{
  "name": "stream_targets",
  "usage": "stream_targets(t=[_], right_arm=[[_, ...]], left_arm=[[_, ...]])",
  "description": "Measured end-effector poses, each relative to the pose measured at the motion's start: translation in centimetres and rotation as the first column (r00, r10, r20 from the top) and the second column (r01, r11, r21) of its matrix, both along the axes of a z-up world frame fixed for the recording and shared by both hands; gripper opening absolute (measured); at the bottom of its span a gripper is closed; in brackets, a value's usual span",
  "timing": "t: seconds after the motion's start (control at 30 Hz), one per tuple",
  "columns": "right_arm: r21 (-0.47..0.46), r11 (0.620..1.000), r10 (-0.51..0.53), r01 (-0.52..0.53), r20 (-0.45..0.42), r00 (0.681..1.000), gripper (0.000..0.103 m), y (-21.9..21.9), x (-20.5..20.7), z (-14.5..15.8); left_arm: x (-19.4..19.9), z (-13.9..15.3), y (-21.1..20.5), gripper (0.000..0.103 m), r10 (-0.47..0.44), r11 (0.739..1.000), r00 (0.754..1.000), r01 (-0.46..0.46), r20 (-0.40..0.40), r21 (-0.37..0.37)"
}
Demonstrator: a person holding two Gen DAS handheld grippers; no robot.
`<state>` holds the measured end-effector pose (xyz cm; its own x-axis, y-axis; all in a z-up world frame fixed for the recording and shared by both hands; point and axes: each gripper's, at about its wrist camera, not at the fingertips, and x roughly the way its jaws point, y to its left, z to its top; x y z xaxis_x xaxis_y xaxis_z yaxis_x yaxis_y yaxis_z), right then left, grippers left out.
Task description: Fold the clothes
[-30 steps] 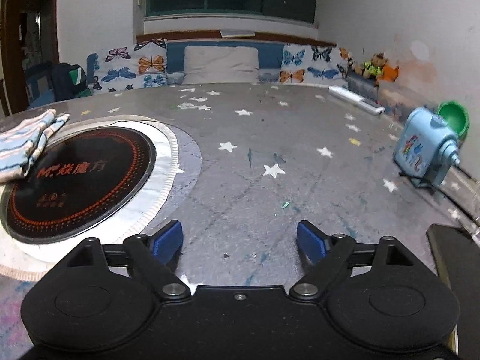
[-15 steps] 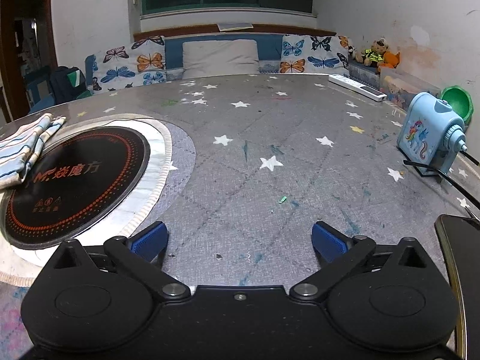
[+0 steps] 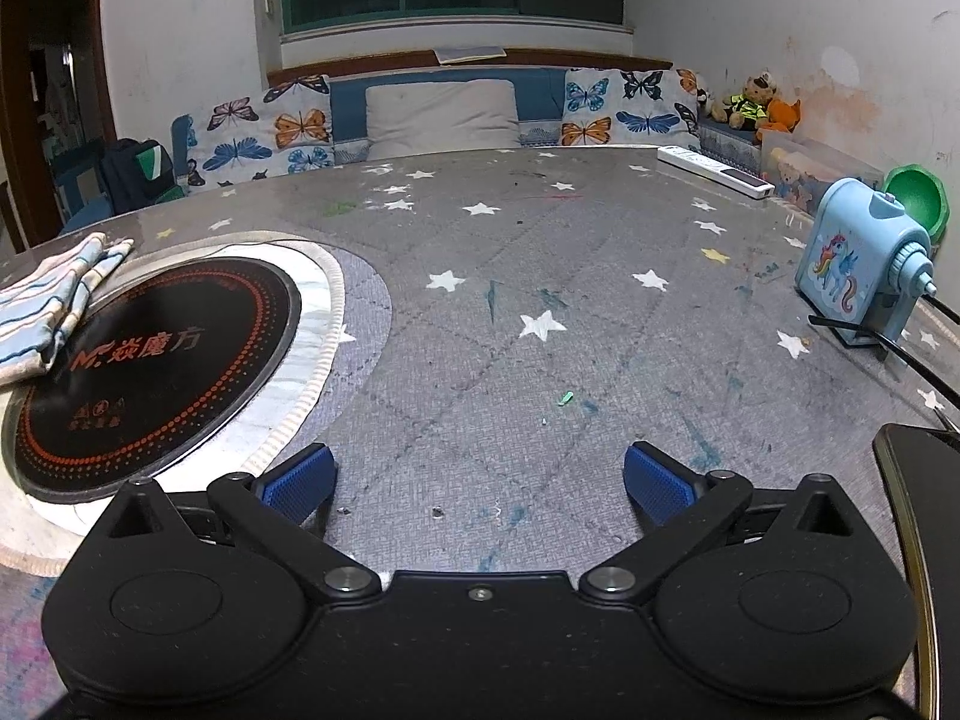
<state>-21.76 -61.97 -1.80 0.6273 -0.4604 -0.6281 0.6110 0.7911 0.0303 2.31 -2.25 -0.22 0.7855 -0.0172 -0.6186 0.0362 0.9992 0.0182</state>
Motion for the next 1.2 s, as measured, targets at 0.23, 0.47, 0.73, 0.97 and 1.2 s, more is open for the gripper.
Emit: stream_targets(t=[0.23,0.47,0.73,0.97,1.2], right_arm=[[-0.004,1.000,0.000,0.000,-0.005,1.000,0.103,-0.1,0.0,0.0],[-0.007,1.000,-0.018,0.018,-0.011,1.000,0.103,-0.3,0.4,0.1],[-0.006,0.994,-0.112,0.112,-0.012,0.994,0.103,-1.6,1.3,0.2],[-0.014,0.989,-0.149,0.149,-0.015,0.989,0.103,-2.6,1.9,-0.3],[-0.011,0.988,-0.154,0.154,-0.010,0.988,0.103,-2.8,2.0,-0.6]], left_arm=[[0.0,-0.1,0.0,0.103,0.000,1.000,1.000,0.000,0.001,0.001],[0.1,-0.2,0.0,0.103,0.000,1.000,1.000,0.000,0.001,-0.001],[0.1,-0.2,0.1,0.103,0.000,1.000,1.000,0.000,0.001,-0.001],[0.2,-0.1,0.2,0.103,-0.001,1.000,1.000,0.001,0.000,-0.001],[0.3,-0.1,0.2,0.103,-0.001,1.000,1.000,0.001,0.000,-0.002]])
